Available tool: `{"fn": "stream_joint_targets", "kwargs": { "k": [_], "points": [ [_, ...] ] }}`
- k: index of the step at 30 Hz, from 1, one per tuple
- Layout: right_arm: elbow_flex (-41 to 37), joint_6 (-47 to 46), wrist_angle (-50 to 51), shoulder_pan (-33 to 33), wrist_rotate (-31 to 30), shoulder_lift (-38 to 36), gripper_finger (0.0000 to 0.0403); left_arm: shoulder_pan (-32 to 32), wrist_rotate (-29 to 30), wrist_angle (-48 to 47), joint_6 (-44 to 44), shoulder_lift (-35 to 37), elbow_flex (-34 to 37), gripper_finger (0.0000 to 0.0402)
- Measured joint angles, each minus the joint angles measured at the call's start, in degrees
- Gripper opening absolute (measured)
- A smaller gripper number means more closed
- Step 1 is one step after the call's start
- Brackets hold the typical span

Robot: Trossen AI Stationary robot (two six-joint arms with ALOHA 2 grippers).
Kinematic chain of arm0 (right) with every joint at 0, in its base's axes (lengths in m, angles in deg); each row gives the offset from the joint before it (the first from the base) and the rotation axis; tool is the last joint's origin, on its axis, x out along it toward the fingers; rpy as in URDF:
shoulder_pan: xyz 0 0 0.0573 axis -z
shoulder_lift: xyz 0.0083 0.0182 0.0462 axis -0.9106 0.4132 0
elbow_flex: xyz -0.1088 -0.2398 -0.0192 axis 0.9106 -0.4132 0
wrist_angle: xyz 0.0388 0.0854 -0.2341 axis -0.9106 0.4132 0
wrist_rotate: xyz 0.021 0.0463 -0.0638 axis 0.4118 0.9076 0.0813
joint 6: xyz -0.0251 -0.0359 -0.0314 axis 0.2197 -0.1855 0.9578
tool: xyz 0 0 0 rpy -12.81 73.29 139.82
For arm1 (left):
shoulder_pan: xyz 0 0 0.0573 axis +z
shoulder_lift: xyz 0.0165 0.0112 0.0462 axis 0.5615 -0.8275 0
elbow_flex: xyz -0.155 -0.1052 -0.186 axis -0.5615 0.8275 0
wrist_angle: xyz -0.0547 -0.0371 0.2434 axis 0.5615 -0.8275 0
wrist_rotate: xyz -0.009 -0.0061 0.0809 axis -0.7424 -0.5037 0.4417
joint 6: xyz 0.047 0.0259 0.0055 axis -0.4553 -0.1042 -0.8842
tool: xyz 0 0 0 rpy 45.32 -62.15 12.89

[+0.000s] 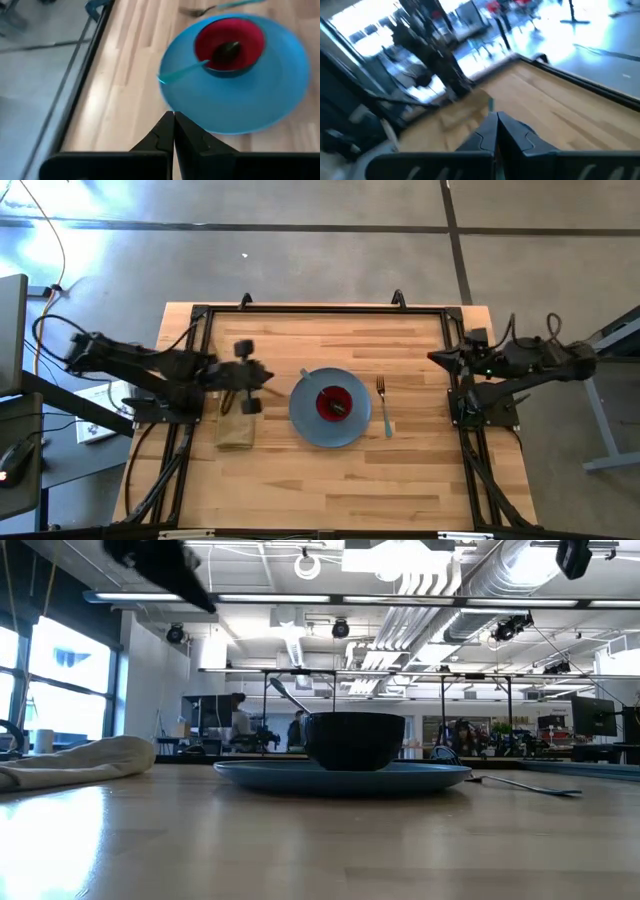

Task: Set table place
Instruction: Adjust the blue fork

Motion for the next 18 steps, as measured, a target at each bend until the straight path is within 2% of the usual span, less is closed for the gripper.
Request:
{"fn": "stream_joint_targets", "kwargs": {
  "k": [6, 8, 15, 18],
  "points": [
    [-13.63, 7.31, -22.56, -1.37, 5.87, -9.19, 0.0000, -3.59, 1.85, 15.08, 1.50, 16.22, 19.08, 0.0000],
    [-17.14, 9.36, -27.09, -1.31, 5.87, -12.46, 0.0000, -4.11, 2.76, 19.55, 1.46, 20.58, 24.11, 0.0000],
    [-23.78, 6.25, -25.35, -1.16, 1.73, -22.38, 0.0000, -3.98, 3.26, 28.72, 1.24, 32.75, 37.01, 0.0000],
    [-24.32, 5.40, -22.23, -1.14, 0.43, -23.21, 0.0000, -3.98, 3.26, 32.69, 0.57, 36.04, 41.10, 0.0000]
  ]
}}
